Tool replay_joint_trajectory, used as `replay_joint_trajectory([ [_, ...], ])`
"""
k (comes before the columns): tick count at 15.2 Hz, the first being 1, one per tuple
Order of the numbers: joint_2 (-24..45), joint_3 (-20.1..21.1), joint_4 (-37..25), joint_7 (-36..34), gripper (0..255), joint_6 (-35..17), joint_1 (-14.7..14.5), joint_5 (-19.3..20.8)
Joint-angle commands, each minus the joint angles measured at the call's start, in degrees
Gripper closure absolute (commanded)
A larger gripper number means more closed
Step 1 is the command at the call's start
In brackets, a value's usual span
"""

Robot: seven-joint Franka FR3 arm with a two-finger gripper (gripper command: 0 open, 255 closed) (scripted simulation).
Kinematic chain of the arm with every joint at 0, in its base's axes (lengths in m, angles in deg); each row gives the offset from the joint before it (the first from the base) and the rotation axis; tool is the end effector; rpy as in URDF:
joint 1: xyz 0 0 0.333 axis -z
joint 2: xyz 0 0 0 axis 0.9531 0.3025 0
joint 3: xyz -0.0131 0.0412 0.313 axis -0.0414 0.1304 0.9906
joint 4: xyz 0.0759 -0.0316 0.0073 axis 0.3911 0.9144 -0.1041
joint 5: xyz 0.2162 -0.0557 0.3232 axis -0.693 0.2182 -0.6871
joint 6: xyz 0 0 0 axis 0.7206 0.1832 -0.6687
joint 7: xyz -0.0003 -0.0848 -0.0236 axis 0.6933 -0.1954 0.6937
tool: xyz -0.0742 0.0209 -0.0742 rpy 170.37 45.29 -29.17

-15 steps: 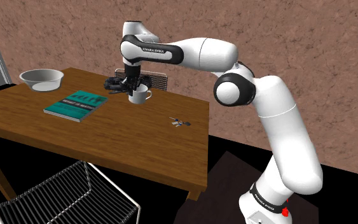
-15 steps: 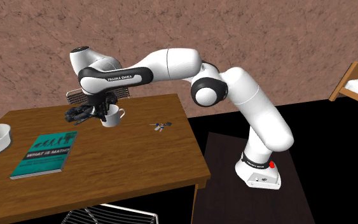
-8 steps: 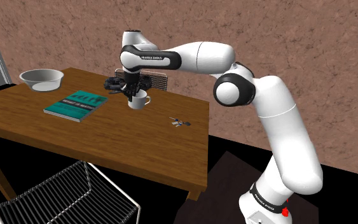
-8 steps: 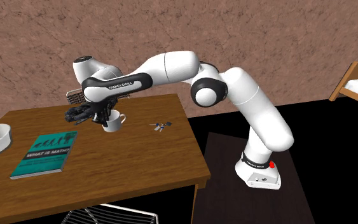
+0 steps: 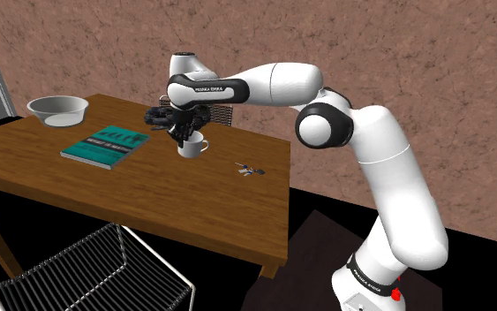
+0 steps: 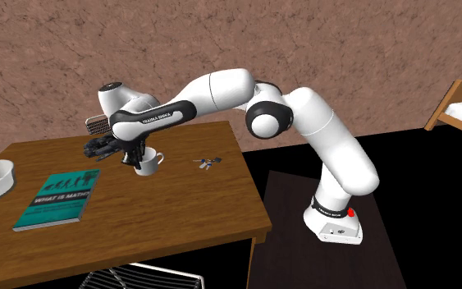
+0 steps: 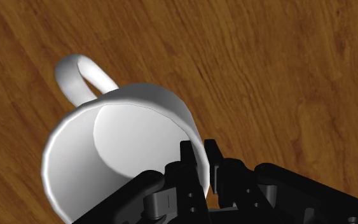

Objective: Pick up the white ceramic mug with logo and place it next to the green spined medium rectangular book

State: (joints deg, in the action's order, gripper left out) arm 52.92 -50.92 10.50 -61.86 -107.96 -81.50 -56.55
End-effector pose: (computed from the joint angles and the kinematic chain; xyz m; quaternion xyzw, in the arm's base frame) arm 0.7583 0.1058 0.3613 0.9982 0.0499 0.0229 0.0247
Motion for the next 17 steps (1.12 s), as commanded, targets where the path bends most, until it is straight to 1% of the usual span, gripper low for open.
replay_joint_trajectory([
  [1,-0.01,0.00,0.08,-0.02,255,-0.11,-0.02,0.00],
  [5,-0.01,0.00,0.08,-0.02,255,-0.11,-0.02,0.00],
  [6,0.00,0.00,0.07,-0.03,0,-0.11,-0.02,0.00],
  [11,-0.01,0.00,0.08,-0.03,0,-0.11,-0.02,0.00],
  [15,-1.16,0.02,-5.22,0.05,0,6.35,-0.20,-0.02],
  [17,-1.18,0.02,-5.19,0.05,0,6.34,-0.20,-0.02],
])
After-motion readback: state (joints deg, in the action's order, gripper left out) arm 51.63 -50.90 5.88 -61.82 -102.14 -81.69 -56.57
